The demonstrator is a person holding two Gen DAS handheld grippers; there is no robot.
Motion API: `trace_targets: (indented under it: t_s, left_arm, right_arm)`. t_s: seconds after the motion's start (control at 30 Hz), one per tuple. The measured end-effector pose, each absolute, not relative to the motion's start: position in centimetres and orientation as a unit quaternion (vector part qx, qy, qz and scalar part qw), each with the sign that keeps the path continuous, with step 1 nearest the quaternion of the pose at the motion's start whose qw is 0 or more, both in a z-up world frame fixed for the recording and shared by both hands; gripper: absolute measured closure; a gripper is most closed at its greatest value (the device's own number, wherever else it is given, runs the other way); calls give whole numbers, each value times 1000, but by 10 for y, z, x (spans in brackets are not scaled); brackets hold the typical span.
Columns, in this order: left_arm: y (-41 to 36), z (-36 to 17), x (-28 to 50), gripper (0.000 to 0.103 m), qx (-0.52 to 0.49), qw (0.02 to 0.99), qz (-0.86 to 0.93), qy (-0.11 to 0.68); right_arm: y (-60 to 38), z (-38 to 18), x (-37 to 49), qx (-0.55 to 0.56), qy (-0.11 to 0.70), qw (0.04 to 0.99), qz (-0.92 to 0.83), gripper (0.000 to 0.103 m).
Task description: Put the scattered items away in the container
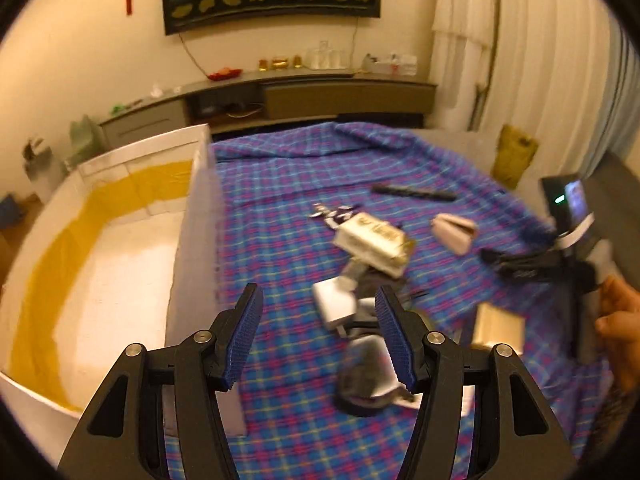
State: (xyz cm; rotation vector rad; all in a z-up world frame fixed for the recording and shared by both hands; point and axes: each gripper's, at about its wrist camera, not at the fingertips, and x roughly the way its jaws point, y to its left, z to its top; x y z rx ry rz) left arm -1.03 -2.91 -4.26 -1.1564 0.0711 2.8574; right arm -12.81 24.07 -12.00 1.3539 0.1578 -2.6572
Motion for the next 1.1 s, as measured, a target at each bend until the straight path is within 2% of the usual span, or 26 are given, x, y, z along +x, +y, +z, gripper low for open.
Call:
trace_targets:
  t_s: [0.27, 0.37, 0.47, 0.63, 0.73, 0.93, 1.1]
  left_arm:
    - [-28, -37, -4, 42, -383, 15, 923, 24]
    - [-26, -29, -3, 42, -373, 5, 927, 33]
    - [-24, -15, 2, 42, -363, 4, 931, 26]
    - [-17, 3, 10, 42, -346, -8, 938, 31]
    - [-15, 5, 11, 42, -343, -11, 939, 35]
    - [-19, 0, 6, 42, -357, -30, 933, 31]
    - [-25, 0, 5, 42, -370, -36, 928, 16]
  right_arm:
    - [241, -120, -127, 455, 54, 81, -885, 0]
    - [237, -117, -130, 488, 70, 103, -864, 0]
    - [226, -88, -113, 469, 86, 106, -872, 0]
    - [189, -9, -34, 320, 95, 212, -918, 0]
    - [166, -5, -5, 341, 46, 341, -875, 0]
    - [134, -5, 17, 348, 89, 358, -862, 0]
    - [134, -2, 14, 357, 71, 352, -863, 0]
